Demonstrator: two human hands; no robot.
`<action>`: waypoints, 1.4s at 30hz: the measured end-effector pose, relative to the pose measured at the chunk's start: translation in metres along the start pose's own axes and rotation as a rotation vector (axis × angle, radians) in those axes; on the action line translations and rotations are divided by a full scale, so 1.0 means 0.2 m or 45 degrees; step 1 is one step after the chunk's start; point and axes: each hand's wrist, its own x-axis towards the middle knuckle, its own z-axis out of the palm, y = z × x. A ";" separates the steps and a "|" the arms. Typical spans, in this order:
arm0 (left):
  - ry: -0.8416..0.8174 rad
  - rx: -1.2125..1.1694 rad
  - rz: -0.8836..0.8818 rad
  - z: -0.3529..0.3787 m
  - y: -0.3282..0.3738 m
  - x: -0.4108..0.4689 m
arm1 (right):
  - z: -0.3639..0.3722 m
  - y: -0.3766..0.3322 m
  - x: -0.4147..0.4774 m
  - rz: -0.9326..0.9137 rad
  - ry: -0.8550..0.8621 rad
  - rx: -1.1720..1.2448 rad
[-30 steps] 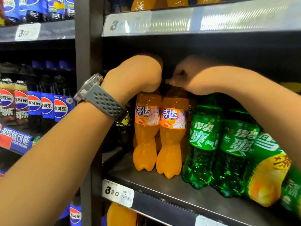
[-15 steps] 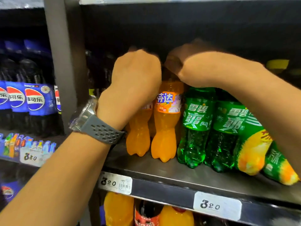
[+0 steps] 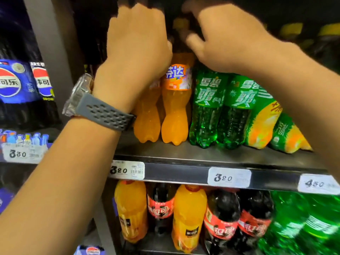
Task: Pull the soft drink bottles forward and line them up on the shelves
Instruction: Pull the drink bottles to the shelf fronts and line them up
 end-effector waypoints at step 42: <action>-1.636 -0.912 0.098 -0.04 1.50 -2.27 | -0.03 0.77 -3.19 0.776 -1.522 1.005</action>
